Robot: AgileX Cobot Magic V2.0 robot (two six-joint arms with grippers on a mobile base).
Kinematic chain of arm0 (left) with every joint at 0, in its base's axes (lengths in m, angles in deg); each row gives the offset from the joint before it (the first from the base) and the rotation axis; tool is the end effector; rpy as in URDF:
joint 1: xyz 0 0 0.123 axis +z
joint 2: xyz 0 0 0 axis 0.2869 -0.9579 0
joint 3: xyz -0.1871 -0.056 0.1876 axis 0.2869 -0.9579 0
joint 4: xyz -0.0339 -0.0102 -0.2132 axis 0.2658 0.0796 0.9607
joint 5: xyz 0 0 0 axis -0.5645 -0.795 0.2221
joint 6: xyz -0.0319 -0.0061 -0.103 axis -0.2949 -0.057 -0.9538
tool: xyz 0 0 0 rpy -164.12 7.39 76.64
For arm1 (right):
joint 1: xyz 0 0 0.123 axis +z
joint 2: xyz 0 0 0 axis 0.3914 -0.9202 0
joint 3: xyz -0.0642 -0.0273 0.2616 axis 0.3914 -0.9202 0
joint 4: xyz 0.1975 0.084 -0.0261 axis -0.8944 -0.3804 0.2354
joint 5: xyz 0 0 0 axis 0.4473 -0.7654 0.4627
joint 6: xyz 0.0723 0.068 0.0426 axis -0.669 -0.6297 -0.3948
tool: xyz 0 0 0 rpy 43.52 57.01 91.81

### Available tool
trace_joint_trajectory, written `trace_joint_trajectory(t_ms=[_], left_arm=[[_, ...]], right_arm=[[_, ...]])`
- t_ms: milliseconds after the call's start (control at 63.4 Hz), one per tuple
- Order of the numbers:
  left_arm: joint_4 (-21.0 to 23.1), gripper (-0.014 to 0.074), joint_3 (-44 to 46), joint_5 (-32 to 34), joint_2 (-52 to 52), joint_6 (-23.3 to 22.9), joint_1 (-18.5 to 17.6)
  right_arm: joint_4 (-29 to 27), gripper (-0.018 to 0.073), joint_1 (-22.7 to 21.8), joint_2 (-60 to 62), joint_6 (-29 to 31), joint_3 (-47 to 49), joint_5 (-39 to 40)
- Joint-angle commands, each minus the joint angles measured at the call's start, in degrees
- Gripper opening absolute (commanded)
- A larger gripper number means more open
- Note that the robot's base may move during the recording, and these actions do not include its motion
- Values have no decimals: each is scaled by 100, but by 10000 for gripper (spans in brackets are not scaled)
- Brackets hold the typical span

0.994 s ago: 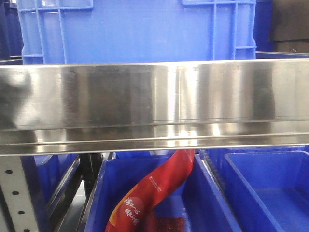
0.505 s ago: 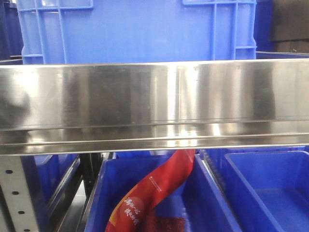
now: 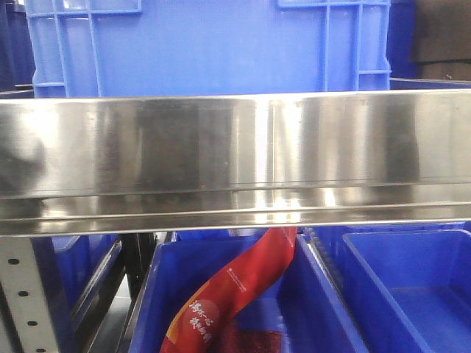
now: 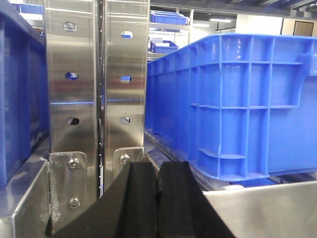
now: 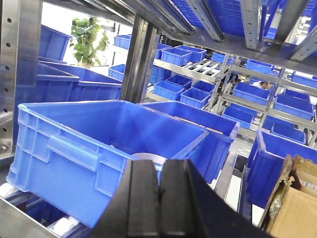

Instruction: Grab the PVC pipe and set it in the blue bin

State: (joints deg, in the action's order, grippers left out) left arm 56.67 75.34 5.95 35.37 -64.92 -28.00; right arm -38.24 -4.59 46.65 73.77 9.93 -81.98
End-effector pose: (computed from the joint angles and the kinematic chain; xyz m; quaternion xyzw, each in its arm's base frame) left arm 0.0500 -0.0096 0.2209 0.0586 0.6508 -0.0783 0.7529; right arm 0.0048 0.0141 0.4226 -0.2182 0.6513 0.0791 0.7224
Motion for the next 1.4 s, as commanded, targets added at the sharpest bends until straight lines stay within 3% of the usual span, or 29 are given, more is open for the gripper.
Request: trace_joint_trajectory(t_ms=[0, 347, 663, 789, 1389], left_arm=[[-36, -111, 12, 158, 27, -46, 30], [-36, -111, 12, 158, 27, -46, 46], [-36, -111, 12, 178, 27, -46, 914], [-36, -111, 12, 178, 27, -46, 1066], [-36, -111, 12, 176, 27, -46, 1064]], right_arm=[[35, -162, -6, 22, -15, -14, 70], [35, -162, -6, 22, -15, -14, 70], [35, -162, -6, 22, -15, -14, 70], [35, -162, -6, 22, -15, -14, 70], [35, -162, -6, 22, -15, -14, 70]])
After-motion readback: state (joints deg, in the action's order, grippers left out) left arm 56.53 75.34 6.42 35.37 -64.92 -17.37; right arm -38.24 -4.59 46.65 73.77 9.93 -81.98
